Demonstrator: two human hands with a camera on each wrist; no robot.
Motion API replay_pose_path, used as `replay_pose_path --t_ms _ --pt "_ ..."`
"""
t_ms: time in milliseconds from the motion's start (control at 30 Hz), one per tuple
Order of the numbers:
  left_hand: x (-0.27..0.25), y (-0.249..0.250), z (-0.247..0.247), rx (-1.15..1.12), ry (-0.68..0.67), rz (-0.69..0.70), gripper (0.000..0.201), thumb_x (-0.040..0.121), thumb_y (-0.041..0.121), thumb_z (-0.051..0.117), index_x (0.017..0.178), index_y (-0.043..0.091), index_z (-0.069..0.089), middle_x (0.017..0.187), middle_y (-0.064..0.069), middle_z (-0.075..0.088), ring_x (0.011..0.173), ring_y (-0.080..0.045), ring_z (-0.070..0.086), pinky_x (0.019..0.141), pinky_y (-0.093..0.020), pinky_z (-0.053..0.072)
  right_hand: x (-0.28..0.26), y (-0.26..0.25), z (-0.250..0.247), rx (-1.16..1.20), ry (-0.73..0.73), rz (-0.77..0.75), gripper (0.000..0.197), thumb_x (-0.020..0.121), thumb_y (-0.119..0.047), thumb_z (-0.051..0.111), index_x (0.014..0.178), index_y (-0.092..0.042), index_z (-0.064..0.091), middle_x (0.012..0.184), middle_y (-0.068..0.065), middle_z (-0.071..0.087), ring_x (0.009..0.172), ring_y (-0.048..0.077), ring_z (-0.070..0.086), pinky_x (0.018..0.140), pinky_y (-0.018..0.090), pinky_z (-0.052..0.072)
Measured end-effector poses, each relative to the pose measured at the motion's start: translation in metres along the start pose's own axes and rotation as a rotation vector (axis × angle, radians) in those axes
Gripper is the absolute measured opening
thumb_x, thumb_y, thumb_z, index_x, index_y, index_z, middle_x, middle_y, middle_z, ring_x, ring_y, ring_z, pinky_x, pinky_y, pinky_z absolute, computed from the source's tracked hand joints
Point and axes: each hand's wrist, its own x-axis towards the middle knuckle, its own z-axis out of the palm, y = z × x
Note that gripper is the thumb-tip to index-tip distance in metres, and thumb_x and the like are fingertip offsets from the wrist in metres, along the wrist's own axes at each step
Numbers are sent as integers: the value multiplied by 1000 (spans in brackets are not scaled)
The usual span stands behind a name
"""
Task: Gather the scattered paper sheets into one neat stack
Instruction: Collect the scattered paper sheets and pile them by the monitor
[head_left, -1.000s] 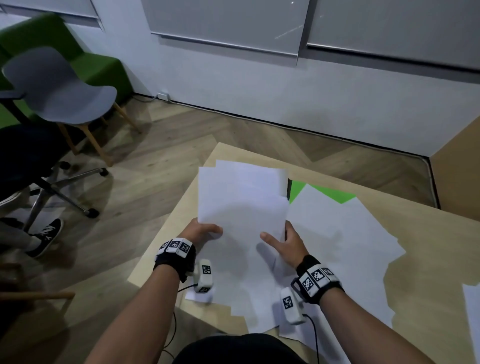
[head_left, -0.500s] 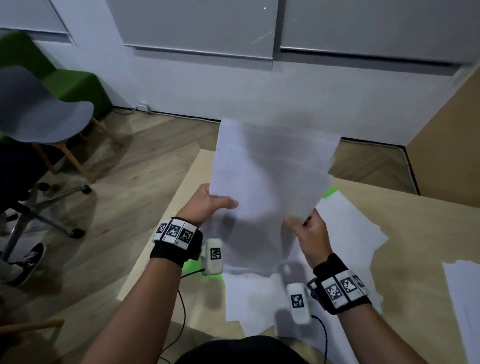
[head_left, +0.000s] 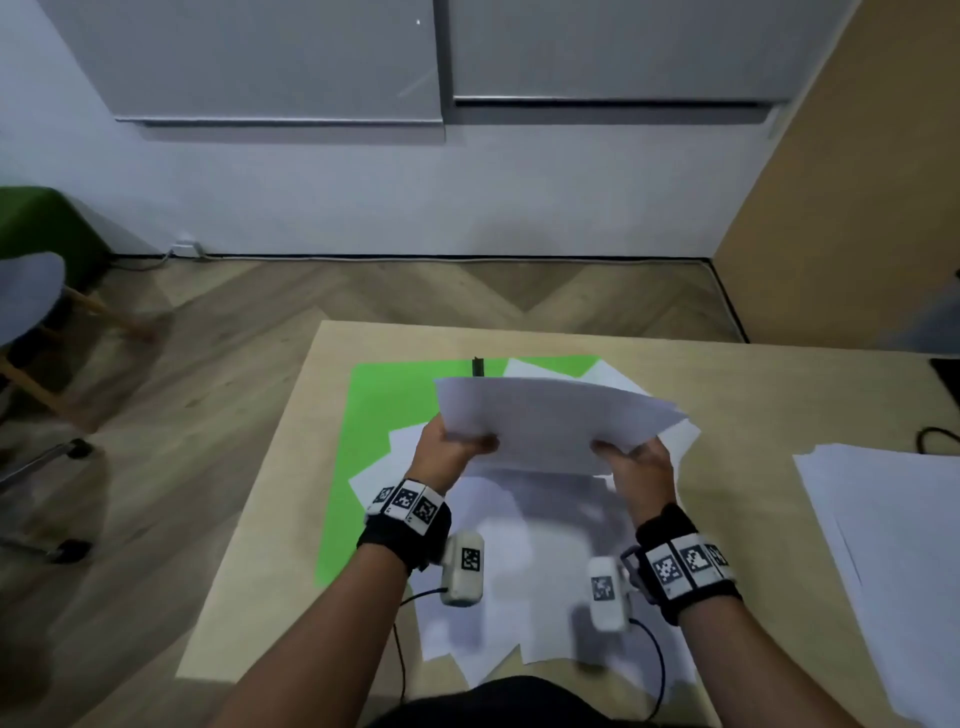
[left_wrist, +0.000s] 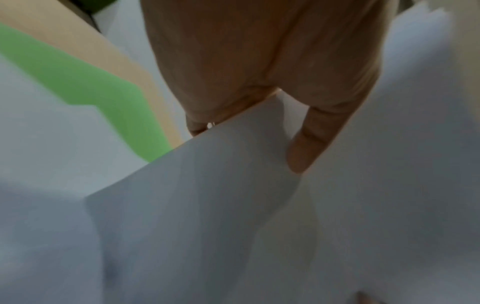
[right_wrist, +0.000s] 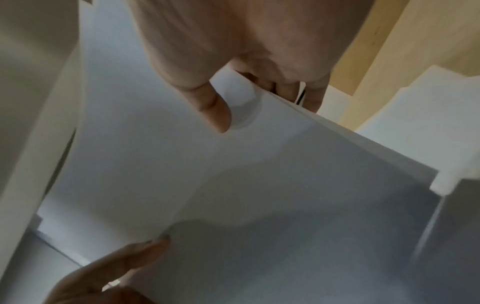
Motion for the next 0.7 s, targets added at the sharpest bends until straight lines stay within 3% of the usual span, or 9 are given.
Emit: replay_pose_path --t_ms 67,167,267,300,400,433,533,600,700 --pt "-1 7 5 -4 7 20 57 41 21 83 95 9 70 96 -12 73 88 -25 66 93 -54 53 0 -5 -1 -26 10 -33 21 83 3 67 101 -8 66 92 4 68 85 18 61 65 6 44" --pt "-6 25 15 -86 -34 62 35 52 4 74 86 10 68 89 -12 69 85 -23 62 84 -40 51 -1 -11 1 24 39 -62 18 83 -1 67 89 -18 66 84 -5 69 79 13 62 71 24 48" --pt "-4 28 14 -147 -54 71 34 57 -2 71 89 8 68 86 -8 70 80 -21 63 78 -35 52 0 -10 5 65 86 -72 22 83 -3 69 100 -18 66 89 -10 69 79 0 64 68 12 48" --pt "-2 26 12 -123 -38 66 36 57 -4 73 90 8 68 85 -7 71 78 -20 64 77 -35 54 0 -9 7 67 82 -61 25 83 -3 69 104 -17 65 92 -8 69 82 0 64 68 10 48" --pt "4 14 10 67 1 44 35 54 2 76 87 13 70 88 -9 70 82 -21 63 85 -48 55 5 0 14 -33 41 32 26 82 0 68 105 -10 67 96 4 69 94 22 65 75 23 44" --pt "6 11 12 95 -3 41 34 51 5 74 84 14 70 90 -10 69 84 -21 62 87 -52 54 6 -1 15 -52 35 52 25 82 1 66 104 -8 68 97 5 69 96 24 64 77 24 42" --pt "-3 24 18 -30 32 25 34 49 3 66 81 13 68 83 -7 69 77 -21 61 78 -41 52 4 -11 9 -18 32 26 24 82 2 62 104 -7 67 97 4 69 92 21 61 77 26 43" --pt "-6 27 21 -152 -10 33 39 51 0 66 89 7 68 84 -8 70 75 -22 62 74 -35 51 0 -15 1 44 71 5 24 82 4 62 102 -10 67 95 2 69 88 18 61 77 26 44" --pt "-6 20 23 -85 -11 46 42 51 5 70 93 8 69 87 -10 69 77 -23 62 72 -37 52 0 -3 -4 23 107 46 32 80 2 65 108 -14 65 98 3 69 92 21 61 82 27 45"
